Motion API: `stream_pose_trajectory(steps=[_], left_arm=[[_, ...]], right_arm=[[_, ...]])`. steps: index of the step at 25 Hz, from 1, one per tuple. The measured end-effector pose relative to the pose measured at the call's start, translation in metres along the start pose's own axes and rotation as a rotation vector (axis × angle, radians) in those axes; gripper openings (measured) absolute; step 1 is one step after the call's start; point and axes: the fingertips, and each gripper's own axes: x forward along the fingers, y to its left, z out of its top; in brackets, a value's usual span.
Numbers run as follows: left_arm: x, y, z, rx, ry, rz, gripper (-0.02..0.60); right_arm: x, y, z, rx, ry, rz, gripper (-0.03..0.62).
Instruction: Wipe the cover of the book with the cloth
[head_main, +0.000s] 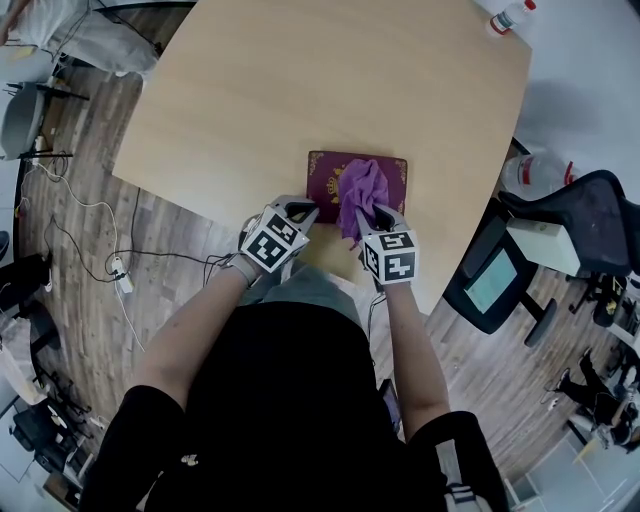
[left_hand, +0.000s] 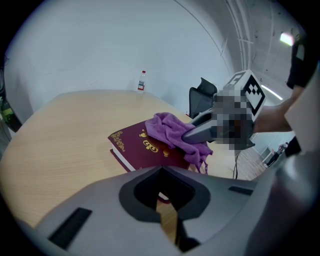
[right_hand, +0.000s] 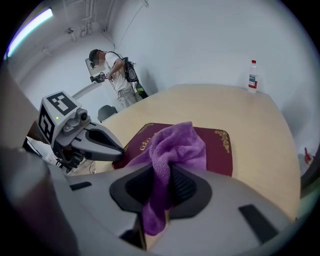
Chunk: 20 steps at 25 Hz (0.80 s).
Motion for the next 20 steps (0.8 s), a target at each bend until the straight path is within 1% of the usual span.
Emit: stream_pose_trajectory(steps=[9, 15, 20], left_arm=[[0.001, 0.000, -0.004, -0.007, 0.000, -0.007, 0.018], [0.001, -0.001, 0.000, -0.010, -0.013, -0.011, 0.018], [0.000, -0.002, 0.000, -0.017, -0.016, -0.013, 0.018]], right_arm=[[0.017, -0.028, 0.034, 0.026, -0.008, -0.044, 0.086], [0.031, -0.041, 0.057, 0.044, -0.021, -0.041, 0.086], [0.039, -0.042, 0.072, 0.046, -0.032, -0.038, 0.086]])
